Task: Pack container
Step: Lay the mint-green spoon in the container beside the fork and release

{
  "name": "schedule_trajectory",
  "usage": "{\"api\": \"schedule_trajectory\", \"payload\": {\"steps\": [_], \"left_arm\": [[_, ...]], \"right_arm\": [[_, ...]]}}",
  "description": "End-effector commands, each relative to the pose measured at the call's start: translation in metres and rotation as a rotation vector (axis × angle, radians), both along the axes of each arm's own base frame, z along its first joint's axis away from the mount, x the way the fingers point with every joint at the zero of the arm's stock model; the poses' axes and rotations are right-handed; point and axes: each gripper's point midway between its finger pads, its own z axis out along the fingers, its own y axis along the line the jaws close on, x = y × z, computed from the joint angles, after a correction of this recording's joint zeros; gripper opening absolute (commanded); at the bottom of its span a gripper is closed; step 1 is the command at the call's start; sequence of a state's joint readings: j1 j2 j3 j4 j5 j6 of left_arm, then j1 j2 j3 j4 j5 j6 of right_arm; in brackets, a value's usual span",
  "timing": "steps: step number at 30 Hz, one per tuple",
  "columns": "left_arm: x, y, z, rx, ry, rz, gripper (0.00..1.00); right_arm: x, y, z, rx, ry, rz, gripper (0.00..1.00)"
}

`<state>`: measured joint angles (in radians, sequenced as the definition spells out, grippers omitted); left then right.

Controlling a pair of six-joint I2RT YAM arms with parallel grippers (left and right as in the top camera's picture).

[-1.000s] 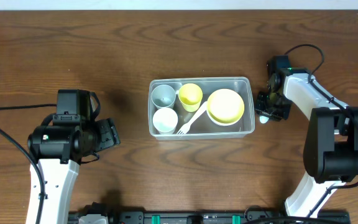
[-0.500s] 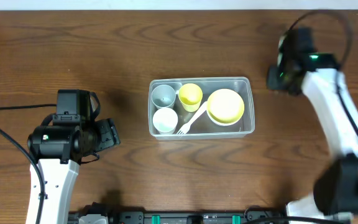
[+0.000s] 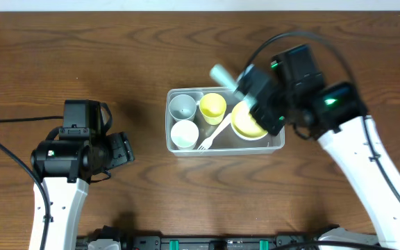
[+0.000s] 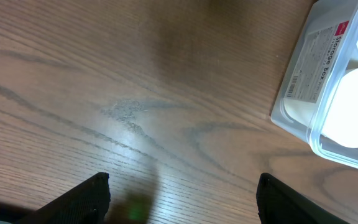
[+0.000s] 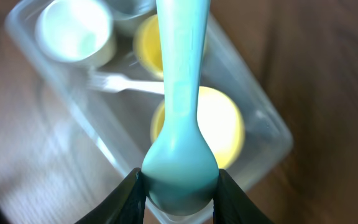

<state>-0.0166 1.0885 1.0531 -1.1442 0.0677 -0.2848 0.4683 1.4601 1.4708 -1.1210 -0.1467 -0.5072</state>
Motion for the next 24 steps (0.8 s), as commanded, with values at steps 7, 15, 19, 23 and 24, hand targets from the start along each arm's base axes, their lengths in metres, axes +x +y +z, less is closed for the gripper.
{"api": "schedule_trajectory", "payload": {"steps": [7, 15, 19, 23, 24], "left_arm": [[0.000, 0.004, -0.001, 0.014, 0.002, 0.011, 0.76], [0.000, 0.004, -0.001, 0.014, 0.003, 0.011, 0.76], [0.000, 0.004, -0.001, 0.014, 0.002, 0.011, 0.76], [0.000, 0.004, -0.001, 0.014, 0.003, 0.011, 0.76], [0.000, 0.004, -0.001, 0.014, 0.002, 0.011, 0.76]], "right_arm": [[-0.036, 0.013, -0.058, -0.149, 0.033, 0.408, 0.01], [-0.034, 0.014, -0.090, -0.150, 0.040, 0.409, 0.01], [-0.033, 0.015, -0.092, -0.148, 0.033, 0.408, 0.01], [-0.032, 0.015, -0.092, -0.148, 0.031, 0.408, 0.01], [-0.032, 0.015, -0.092, -0.147, 0.031, 0.408, 0.01]]}}
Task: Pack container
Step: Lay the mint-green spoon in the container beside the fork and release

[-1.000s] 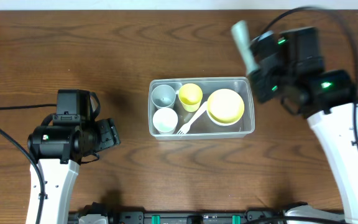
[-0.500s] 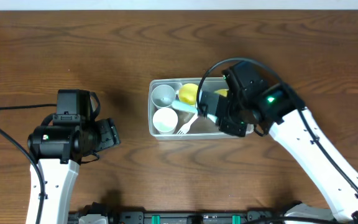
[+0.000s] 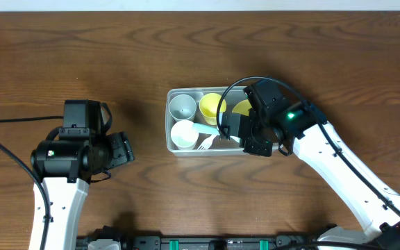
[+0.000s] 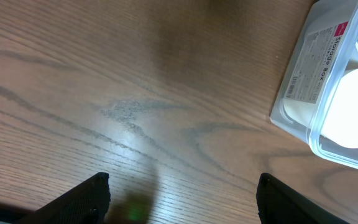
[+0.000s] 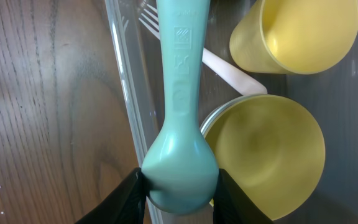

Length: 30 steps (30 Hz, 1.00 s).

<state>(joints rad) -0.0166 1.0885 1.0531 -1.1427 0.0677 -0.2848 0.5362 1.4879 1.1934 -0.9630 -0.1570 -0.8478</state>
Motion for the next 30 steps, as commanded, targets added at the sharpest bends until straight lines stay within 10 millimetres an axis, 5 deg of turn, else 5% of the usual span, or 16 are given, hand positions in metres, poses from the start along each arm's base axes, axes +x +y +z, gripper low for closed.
{"api": "schedule_trajectory", "payload": {"steps": [1, 4, 8, 9, 17, 20, 24, 30], "left_arm": [[0.000, 0.004, -0.001, 0.014, 0.004, 0.011, 0.76], [0.000, 0.004, -0.001, 0.014, 0.004, 0.011, 0.76], [0.000, 0.004, -0.001, 0.014, 0.005, 0.011, 0.76], [0.000, 0.004, -0.001, 0.014, 0.005, 0.011, 0.76], [-0.001, 0.004, -0.001, 0.014, 0.005, 0.011, 0.76], [0.000, 0.004, -0.001, 0.014, 0.005, 0.011, 0.76], [0.000, 0.004, -0.001, 0.014, 0.004, 0.011, 0.76], [0.002, 0.003, 0.000, 0.033, -0.009, -0.051, 0.76]], "right_arm": [[-0.003, 0.003, -0.003, 0.000, 0.007, 0.024, 0.01], [-0.003, 0.003, -0.003, 0.000, 0.008, 0.023, 0.09], [-0.003, 0.003, -0.003, 0.003, 0.012, 0.008, 0.53], [-0.003, 0.003, -0.003, 0.005, 0.016, -0.003, 0.56], [-0.002, 0.003, -0.003, 0.007, 0.017, -0.012, 0.62], [-0.003, 0.004, -0.003, 0.010, 0.021, -0.013, 0.80], [-0.007, 0.012, 0.000, 0.067, 0.062, -0.054, 0.85], [0.037, 0.015, 0.023, 0.184, -0.040, -0.345, 0.99]]}}
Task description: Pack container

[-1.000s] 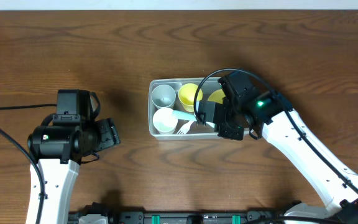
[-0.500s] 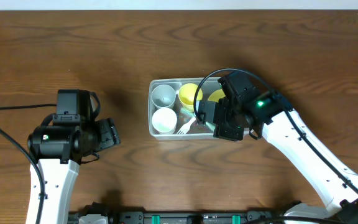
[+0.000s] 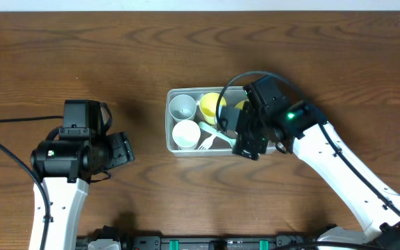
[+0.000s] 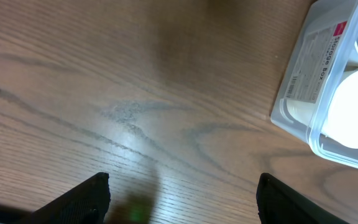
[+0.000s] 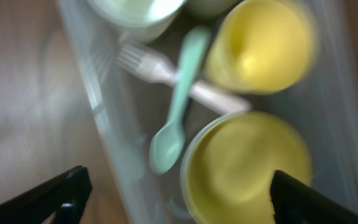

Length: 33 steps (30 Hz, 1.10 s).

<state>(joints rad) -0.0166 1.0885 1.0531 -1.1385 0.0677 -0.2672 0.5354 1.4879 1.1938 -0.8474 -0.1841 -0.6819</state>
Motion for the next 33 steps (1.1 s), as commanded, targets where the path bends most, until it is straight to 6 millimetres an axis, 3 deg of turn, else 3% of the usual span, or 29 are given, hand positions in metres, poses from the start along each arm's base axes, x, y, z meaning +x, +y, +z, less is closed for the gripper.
{"api": "schedule_trajectory", "payload": {"steps": [1, 5, 8, 11, 15, 19, 23, 28, 33], "left_arm": [[0.003, 0.003, 0.002, 0.030, -0.011, -0.039, 0.76], [0.016, -0.002, 0.019, 0.043, -0.081, -0.095, 0.82], [0.032, -0.012, 0.036, 0.051, -0.159, -0.156, 0.88], [0.054, -0.026, 0.051, 0.050, -0.223, -0.204, 1.00], [0.087, -0.039, 0.056, 0.083, -0.246, -0.257, 0.98], [0.117, -0.036, 0.048, 0.125, -0.256, -0.238, 0.98], [0.127, -0.034, 0.031, 0.134, -0.213, -0.232, 0.98], [0.120, -0.034, 0.023, 0.135, -0.166, -0.237, 0.98], [0.102, -0.031, 0.039, 0.135, -0.181, -0.236, 0.98]], "right_arm": [[0.029, -0.007, 0.020, 0.097, -0.034, -0.274, 0.99], [0.079, -0.041, 0.069, 0.286, -0.181, -0.607, 0.99], [0.099, -0.076, 0.094, 0.393, -0.234, -0.777, 0.99], [0.110, -0.117, 0.098, 0.410, -0.250, -0.906, 0.99], [0.113, -0.154, 0.090, 0.382, -0.240, -0.999, 0.99], [0.113, -0.169, 0.089, 0.374, -0.242, -1.037, 0.99], [0.106, -0.171, 0.082, 0.340, -0.213, -1.032, 0.99], [0.102, -0.171, 0.081, 0.356, -0.187, -1.069, 0.99], [0.084, -0.176, 0.089, 0.394, -0.151, -1.176, 0.99]]}}
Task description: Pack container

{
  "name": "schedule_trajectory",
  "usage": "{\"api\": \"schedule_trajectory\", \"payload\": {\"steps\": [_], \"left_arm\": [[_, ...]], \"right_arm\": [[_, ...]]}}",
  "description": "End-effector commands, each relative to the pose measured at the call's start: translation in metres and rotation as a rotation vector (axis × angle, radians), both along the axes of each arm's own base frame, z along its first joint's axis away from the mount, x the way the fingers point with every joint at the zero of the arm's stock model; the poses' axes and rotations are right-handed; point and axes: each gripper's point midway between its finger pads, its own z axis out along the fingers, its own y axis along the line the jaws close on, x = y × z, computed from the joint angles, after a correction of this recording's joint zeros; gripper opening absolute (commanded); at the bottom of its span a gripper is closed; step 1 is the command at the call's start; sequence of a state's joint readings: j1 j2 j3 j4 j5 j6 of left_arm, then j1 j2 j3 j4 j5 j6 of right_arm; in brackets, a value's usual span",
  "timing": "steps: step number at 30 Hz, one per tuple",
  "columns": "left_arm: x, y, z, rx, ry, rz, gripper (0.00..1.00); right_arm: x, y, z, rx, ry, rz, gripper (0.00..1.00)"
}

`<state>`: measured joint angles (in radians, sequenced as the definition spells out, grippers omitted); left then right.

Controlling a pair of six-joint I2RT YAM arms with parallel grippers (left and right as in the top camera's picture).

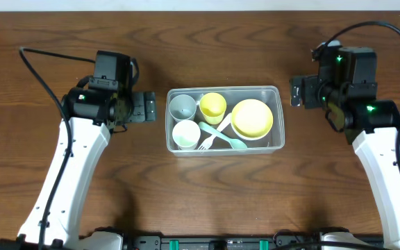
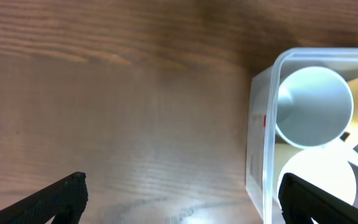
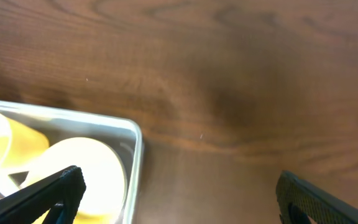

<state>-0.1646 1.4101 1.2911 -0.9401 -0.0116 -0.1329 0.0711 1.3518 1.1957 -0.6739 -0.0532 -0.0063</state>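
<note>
The clear plastic container (image 1: 278, 95) sits mid-table. Inside are a grey cup (image 1: 182, 106), a white cup (image 1: 185, 134), a yellow cup (image 1: 213, 105), a yellow bowl (image 1: 251, 118), a white fork (image 1: 210, 139) and a teal spoon (image 1: 222, 136). My left gripper (image 1: 149, 107) stands open just left of the container's end, empty. In the left wrist view (image 2: 179, 199) the container wall (image 2: 267, 118) and grey cup (image 2: 314, 116) show at right. My right gripper (image 1: 295, 92) is open just right of the container, empty; its wrist view (image 3: 178, 199) shows the container corner (image 3: 135, 140).
Brown wooden table (image 1: 200, 194) all around the container. Black cables trail from both arms, one looping over the back left (image 1: 44, 66), one over the back right (image 1: 394, 42). The table's far edge meets a white wall at the top.
My right gripper has left the container's inside and now stands open at its right end. My left arm has moved from the near left up to the container's left end. The teal spoon lies inside.
My right gripper first held the teal spoon above the container, then low inside it over the fork. Then it was open with the spoon lying in the container. Now both grippers stand open at the container's two ends; the left arm rested until this moment.
</note>
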Motion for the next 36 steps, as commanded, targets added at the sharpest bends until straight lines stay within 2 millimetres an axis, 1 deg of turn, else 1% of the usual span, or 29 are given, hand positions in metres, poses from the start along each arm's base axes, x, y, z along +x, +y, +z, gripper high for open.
{"api": "schedule_trajectory", "payload": {"steps": [1, 3, 5, 7, 11, 14, 17, 19, 22, 24, 28, 32, 36], "left_arm": [[-0.008, 0.007, 0.028, 0.012, -0.075, 0.006, 0.98], [-0.015, 0.007, 0.041, 0.005, -0.117, 0.002, 0.98], [-0.027, 0.004, 0.052, -0.011, -0.159, -0.043, 0.98], [-0.043, 0.002, 0.063, -0.032, -0.200, -0.060, 0.98], [-0.075, 0.008, 0.073, -0.042, -0.280, -0.060, 0.98], [-0.102, 0.012, 0.075, -0.054, -0.350, -0.057, 0.98], [-0.129, 0.016, 0.072, -0.067, -0.429, -0.053, 0.98], [-0.144, 0.020, 0.069, -0.087, -0.484, -0.031, 0.98], [-0.164, 0.024, 0.061, -0.130, -0.539, 0.014, 0.98], [-0.173, 0.027, 0.056, -0.148, -0.557, 0.045, 0.98], [-0.172, 0.027, 0.063, -0.174, -0.626, 0.062, 0.98], [-0.172, 0.027, 0.063, -0.175, -0.625, 0.061, 0.98], [-0.173, 0.027, 0.060, -0.173, -0.614, 0.062, 0.98]], "right_arm": [[-0.011, -0.008, 0.022, 0.056, -0.035, -0.104, 0.99], [-0.021, -0.012, 0.031, 0.049, -0.049, -0.121, 0.99], [-0.031, -0.014, 0.041, 0.043, -0.070, -0.129, 0.98], [-0.045, -0.018, 0.051, 0.034, -0.090, -0.140, 0.96], [-0.074, -0.028, 0.066, 0.022, -0.133, -0.196, 0.96], [-0.098, -0.031, 0.071, 0.027, -0.182, -0.203, 0.97], [-0.124, -0.033, 0.062, 0.034, -0.222, -0.203, 0.97], [-0.141, -0.034, 0.050, 0.050, -0.237, -0.214, 0.99], [-0.164, -0.036, 0.026, 0.092, -0.249, -0.247, 0.99], [-0.175, -0.037, 0.013, 0.110, -0.264, -0.260, 0.99], [-0.187, -0.041, 0.000, 0.106, -0.305, -0.275, 0.99], [-0.188, -0.033, -0.006, 0.134, -0.293, -0.238, 0.99], [-0.189, -0.032, -0.007, 0.136, -0.287, -0.235, 0.99]]}}
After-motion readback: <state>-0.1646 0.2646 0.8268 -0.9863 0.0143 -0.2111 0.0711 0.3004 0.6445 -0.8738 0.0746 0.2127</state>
